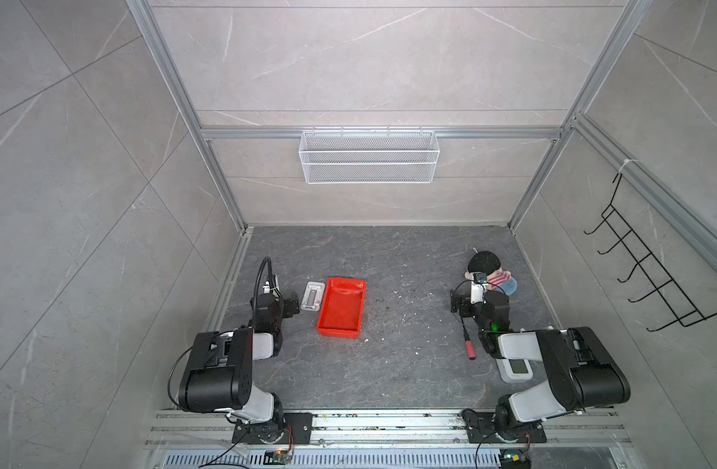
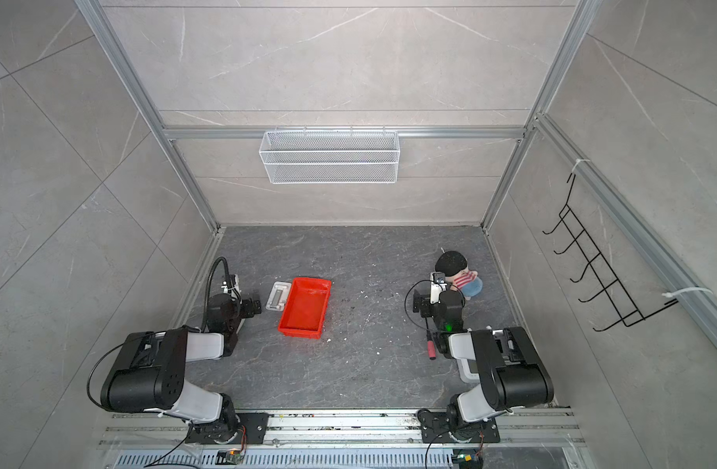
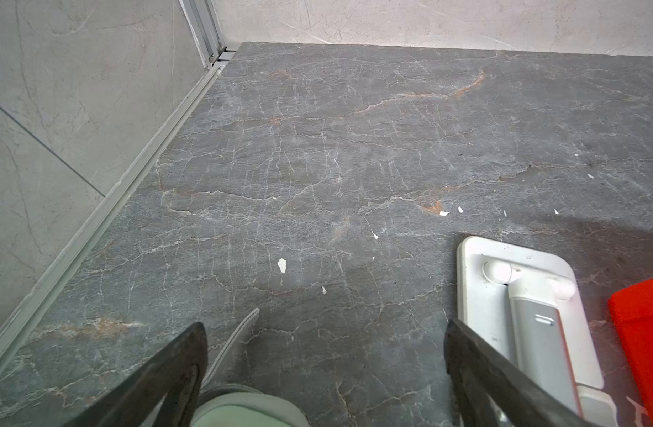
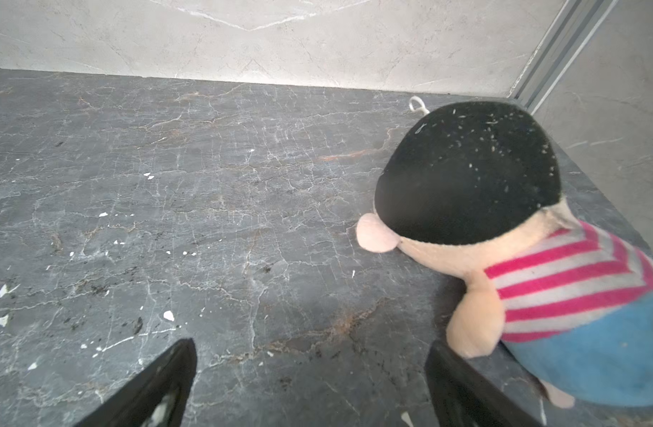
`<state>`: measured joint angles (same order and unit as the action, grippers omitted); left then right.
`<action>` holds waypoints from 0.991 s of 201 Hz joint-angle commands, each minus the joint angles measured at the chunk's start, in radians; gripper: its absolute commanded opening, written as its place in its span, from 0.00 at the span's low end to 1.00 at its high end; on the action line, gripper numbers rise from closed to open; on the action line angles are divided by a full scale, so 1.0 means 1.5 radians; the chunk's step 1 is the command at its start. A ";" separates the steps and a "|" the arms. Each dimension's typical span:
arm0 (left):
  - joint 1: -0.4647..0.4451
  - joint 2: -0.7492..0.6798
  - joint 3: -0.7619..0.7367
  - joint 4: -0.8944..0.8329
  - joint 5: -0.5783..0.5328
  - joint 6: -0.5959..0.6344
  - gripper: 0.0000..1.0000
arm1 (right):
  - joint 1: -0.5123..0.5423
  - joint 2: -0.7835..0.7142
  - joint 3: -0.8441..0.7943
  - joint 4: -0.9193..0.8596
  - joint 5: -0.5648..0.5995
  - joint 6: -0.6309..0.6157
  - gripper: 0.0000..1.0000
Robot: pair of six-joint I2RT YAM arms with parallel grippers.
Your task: Put the screwdriver in the bin
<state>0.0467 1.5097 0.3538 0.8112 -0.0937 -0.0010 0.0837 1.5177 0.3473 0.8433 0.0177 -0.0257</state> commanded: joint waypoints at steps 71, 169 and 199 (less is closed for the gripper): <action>0.003 -0.005 0.005 0.020 0.010 -0.010 1.00 | 0.001 0.001 0.015 0.010 -0.006 0.008 0.99; 0.004 -0.005 0.006 0.019 0.010 -0.009 1.00 | 0.001 0.000 0.015 0.011 -0.005 0.010 0.99; 0.000 -0.025 0.015 -0.009 -0.005 -0.007 1.00 | 0.001 -0.003 0.015 0.011 -0.008 0.007 0.99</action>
<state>0.0463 1.5093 0.3538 0.8101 -0.0952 -0.0010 0.0837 1.5173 0.3473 0.8433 0.0177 -0.0257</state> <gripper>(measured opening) 0.999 0.990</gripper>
